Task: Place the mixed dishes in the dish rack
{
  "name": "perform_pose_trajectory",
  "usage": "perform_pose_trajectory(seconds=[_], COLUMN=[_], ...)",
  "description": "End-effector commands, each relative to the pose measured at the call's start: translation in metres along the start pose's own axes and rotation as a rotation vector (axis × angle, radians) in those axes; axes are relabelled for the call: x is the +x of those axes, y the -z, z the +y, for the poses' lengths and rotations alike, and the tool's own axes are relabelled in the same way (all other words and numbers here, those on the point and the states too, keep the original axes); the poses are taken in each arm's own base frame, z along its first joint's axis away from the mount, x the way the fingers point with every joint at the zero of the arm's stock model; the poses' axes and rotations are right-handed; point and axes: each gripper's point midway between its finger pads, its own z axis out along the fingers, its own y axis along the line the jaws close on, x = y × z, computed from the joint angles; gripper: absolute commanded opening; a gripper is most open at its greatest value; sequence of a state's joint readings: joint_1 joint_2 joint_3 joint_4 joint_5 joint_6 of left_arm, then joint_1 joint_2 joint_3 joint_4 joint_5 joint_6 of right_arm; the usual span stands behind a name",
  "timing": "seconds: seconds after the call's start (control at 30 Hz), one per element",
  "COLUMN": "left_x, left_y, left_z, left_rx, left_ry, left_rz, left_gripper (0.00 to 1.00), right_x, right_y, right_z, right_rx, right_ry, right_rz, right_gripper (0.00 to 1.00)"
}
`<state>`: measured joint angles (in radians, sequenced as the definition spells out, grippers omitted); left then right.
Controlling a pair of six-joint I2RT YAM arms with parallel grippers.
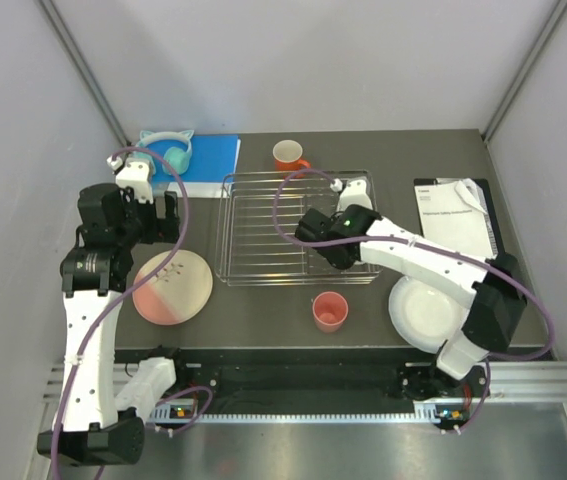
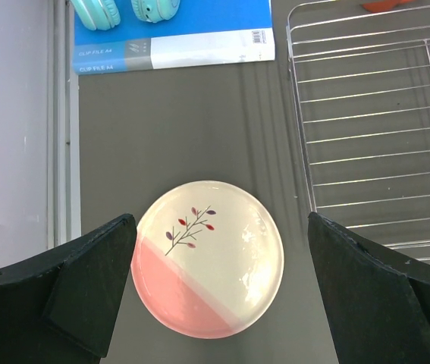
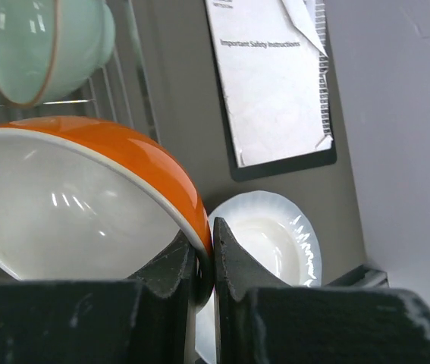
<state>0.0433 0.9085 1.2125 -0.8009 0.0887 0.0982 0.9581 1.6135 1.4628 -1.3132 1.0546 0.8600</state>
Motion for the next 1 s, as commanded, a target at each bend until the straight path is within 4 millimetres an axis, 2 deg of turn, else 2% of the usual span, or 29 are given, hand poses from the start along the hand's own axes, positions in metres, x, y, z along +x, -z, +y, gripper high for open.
perform_pose_trajectory(seconds=[0.0, 0.17, 0.4, 0.63, 0.77, 0.87, 0.9, 0.97], left_x=[-0.017, -0.017, -0.018, -0.015, -0.014, -0.014, -0.014, -0.014], left_y=[0.001, 0.0, 0.0, -0.004, -0.006, -0.008, -0.009, -0.009], left_z=[-0.001, -0.001, 0.0, 0.002, 0.003, 0.002, 0.001, 0.002], left_rx=[0.004, 0.003, -0.002, -0.008, -0.01, -0.006, -0.003, -0.005], left_ry=[0.01, 0.012, 0.005, -0.002, -0.007, -0.003, -0.004, -0.006], left_rz=[-0.061, -0.058, -0.059, -0.056, -0.056, -0.055, -0.055, -0.056], left_gripper=[0.99, 0.99, 0.99, 0.99, 0.99, 0.99, 0.99, 0.99], right_x=[-0.005, -0.007, 0.007, 0.015, 0.023, 0.023, 0.024, 0.02], right_y=[-0.014, -0.03, -0.05, -0.055, -0.049, -0.037, -0.033, -0.022], right_z=[-0.035, -0.031, -0.011, 0.007, 0.026, 0.046, 0.053, 0.064], right_rx=[0.159, 0.232, 0.288, 0.275, 0.24, 0.184, 0.167, 0.123], right_ry=[0.011, 0.065, 0.188, 0.235, 0.282, 0.303, 0.308, 0.305], right_rz=[-0.048, -0.054, -0.021, 0.015, 0.028, 0.022, 0.027, 0.017], right_gripper=[0.0, 0.0, 0.0, 0.0, 0.01, 0.23, 0.47, 0.6])
